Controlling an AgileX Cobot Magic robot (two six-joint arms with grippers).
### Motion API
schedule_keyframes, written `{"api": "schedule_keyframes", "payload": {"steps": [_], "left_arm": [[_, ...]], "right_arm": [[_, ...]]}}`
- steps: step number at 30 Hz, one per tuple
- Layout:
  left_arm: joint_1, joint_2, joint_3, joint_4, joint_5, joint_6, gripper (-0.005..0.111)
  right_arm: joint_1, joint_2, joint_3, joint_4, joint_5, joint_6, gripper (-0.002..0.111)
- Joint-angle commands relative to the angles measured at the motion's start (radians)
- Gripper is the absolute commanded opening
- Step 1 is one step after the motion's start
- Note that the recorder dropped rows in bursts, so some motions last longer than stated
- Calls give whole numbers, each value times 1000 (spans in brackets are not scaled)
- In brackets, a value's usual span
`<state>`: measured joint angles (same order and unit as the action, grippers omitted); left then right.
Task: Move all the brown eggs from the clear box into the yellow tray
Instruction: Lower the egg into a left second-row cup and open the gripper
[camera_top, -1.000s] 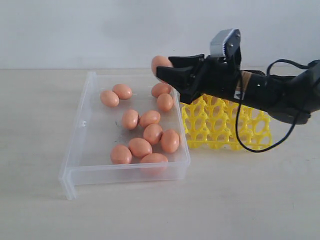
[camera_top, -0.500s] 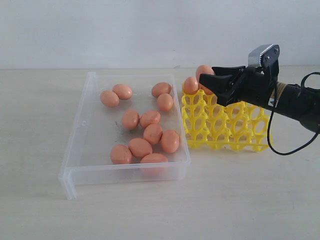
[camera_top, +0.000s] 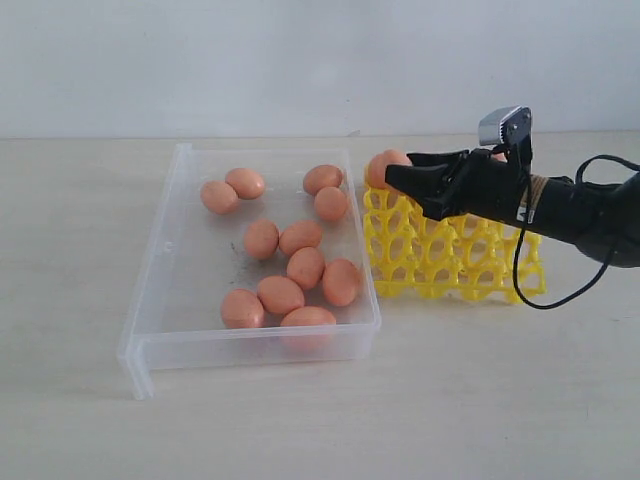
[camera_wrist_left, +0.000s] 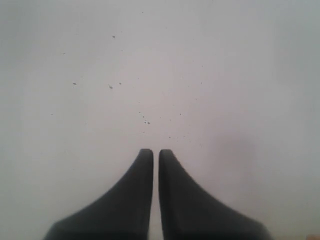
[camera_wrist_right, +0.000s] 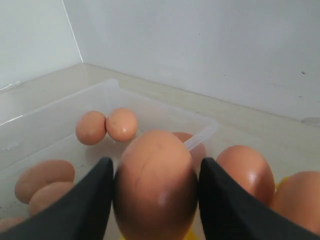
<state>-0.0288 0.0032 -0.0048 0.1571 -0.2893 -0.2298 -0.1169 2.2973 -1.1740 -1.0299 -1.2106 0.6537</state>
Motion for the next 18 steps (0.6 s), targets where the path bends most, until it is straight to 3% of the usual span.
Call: {"api": "schedule_keyframes", "payload": {"steps": [1,12,18], "left_arm": [[-4,-3,5,-7,10,-4,4],[-4,-3,5,-7,6,-4,4],[-4,-3,5,-7,6,-4,4]], "right_arm": [[-1,28,-18,1,-10,2,0],[57,57,-116,-3,-10,20,0],[36,76,-143,-51,-10,55,0]]}}
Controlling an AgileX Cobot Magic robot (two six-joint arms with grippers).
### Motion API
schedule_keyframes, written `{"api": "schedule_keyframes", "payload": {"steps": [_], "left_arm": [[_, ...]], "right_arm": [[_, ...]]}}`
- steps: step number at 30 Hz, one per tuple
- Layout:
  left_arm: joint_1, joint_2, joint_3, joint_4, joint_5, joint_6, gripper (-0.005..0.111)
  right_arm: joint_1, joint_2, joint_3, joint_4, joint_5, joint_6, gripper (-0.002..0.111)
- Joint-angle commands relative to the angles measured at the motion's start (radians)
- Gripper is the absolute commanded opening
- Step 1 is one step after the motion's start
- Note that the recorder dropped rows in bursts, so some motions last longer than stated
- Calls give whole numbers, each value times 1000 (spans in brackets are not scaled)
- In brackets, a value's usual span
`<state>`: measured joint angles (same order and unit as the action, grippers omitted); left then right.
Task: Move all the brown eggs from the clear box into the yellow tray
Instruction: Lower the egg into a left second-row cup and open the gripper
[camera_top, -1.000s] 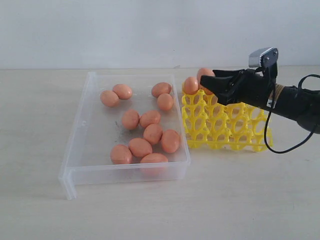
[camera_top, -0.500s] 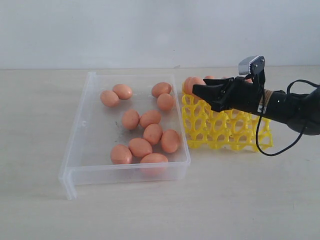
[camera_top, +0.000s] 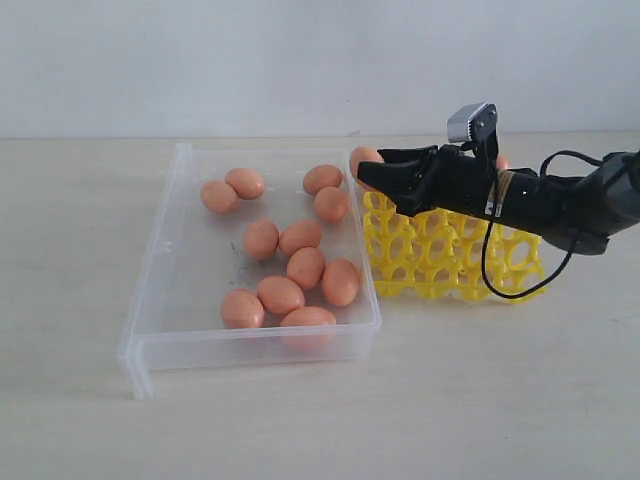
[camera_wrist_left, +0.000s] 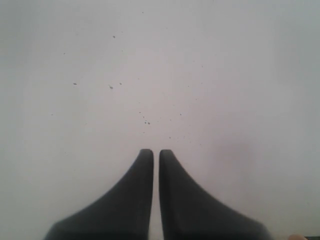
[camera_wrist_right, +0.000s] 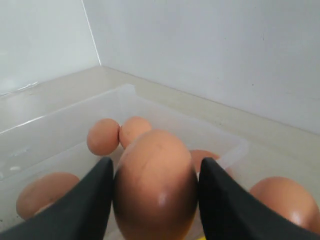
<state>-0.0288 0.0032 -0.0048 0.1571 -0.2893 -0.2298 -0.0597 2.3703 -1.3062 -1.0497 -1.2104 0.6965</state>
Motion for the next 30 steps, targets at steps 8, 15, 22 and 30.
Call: {"api": "schedule_keyframes", "payload": {"steps": [8,15,22,30], "left_arm": [[-4,-3,5,-7,6,-4,4],[-4,-3,5,-7,6,-4,4],[-4,-3,5,-7,6,-4,4],[-4,-3,5,-7,4,-4,4]], "right_arm": [[-29,19,-11,-40,-11,8,0],[-29,38,-11,-25,16,-33,0],[-29,38,-11,2,67,-59,0],[-24,38,-11,23,110,-45,0]]}}
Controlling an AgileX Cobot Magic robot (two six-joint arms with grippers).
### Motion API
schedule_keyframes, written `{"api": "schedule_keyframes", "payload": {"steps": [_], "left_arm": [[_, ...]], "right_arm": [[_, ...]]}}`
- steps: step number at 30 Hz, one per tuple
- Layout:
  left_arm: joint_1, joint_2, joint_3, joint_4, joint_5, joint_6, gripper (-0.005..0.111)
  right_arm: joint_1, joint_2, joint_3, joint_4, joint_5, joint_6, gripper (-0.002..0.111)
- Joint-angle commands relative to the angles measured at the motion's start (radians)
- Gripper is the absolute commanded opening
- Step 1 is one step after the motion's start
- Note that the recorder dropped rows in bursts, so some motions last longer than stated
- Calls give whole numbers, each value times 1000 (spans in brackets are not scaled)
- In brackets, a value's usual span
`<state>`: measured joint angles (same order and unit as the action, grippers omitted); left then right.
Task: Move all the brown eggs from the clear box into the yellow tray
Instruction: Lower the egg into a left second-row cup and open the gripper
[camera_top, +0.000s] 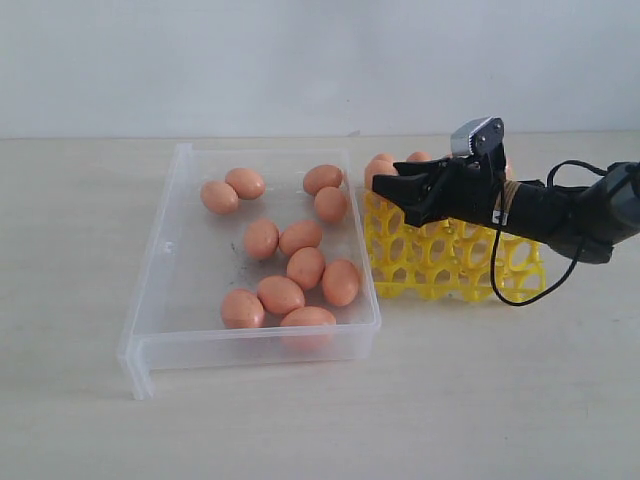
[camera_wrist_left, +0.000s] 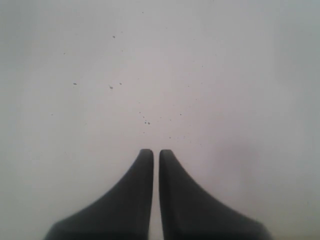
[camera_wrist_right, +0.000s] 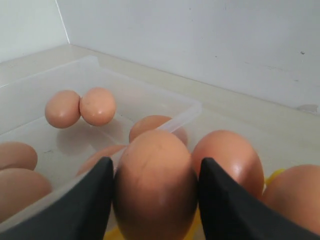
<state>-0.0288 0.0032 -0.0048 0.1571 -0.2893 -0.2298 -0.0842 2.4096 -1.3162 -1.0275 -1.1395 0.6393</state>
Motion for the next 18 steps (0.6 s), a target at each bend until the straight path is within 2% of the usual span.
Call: {"api": "schedule_keyframes", "payload": {"steps": [1,6,8,12,14,18], "left_arm": [[-4,-3,5,-7,4,-4,4],[-4,-3,5,-7,4,-4,4],[-4,-3,5,-7,4,-4,4],[-4,-3,5,-7,4,-4,4],[-4,-3,5,-7,4,-4,4],[-4,-3,5,-7,4,-4,4]], "right_arm": [[3,-1,-1,5,48,12,0],[9,-1,-3,-8,65,16,3],[12,-1,-3,-10,68,16,11],[12,-1,-3,-19,69,23,37],[12,-1,-3,-35,69,27,47],[12,-9,-3,-47,60,33,56]]}}
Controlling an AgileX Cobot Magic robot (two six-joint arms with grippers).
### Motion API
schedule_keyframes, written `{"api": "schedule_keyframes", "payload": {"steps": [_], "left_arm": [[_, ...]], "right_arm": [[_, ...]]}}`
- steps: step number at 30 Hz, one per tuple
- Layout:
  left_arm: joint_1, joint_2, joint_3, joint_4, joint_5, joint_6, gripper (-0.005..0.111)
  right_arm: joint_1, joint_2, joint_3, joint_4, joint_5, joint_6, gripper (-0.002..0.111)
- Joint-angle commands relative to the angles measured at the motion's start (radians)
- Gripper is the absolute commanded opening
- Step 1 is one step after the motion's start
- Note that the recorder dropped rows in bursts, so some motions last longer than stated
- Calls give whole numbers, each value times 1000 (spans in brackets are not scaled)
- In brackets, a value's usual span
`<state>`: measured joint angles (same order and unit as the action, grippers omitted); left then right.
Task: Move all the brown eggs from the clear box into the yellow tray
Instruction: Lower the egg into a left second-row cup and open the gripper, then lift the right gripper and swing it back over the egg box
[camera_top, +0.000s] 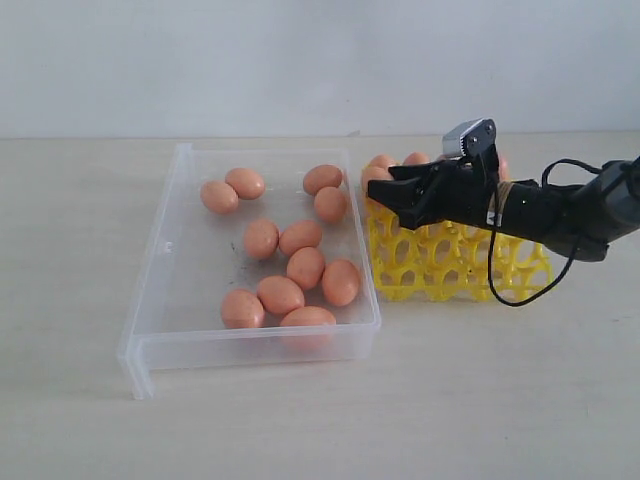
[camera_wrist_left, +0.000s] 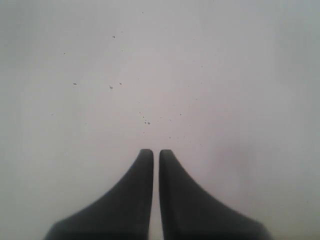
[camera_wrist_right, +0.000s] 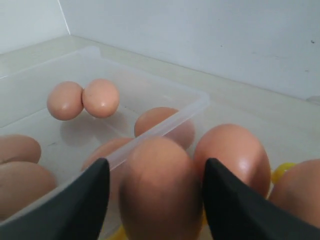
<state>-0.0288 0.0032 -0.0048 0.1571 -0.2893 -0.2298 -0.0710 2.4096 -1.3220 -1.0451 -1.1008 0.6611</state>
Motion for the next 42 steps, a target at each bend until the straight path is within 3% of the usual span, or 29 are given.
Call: {"api": "schedule_keyframes", "payload": {"steps": [1,8,11,14,16,20,35,42], "left_arm": [[-4,-3,5,-7,4,-4,4],[-4,-3,5,-7,4,-4,4],[-4,-3,5,-7,4,-4,4],[-4,-3,5,-7,4,-4,4],[-4,-3,5,-7,4,-4,4],[-4,-3,5,-7,4,-4,4],[-4,-3,5,-7,6,-4,4],[-4,-3,5,-7,6,-4,4]], "right_arm": [[-1,-11,3,-29,16,13,57],[-4,-75,3,-39,0,69,57],[-24,-134,7,-53,-87,129,54],[-30,-186,7,-119,12,190,28],[-11,-185,7,-180,160,203,0],[51,-166,7,-227,357,185,0],[81,-223,10,-254,418,145,0],[81,-423,98,-260,210,116,0]]}}
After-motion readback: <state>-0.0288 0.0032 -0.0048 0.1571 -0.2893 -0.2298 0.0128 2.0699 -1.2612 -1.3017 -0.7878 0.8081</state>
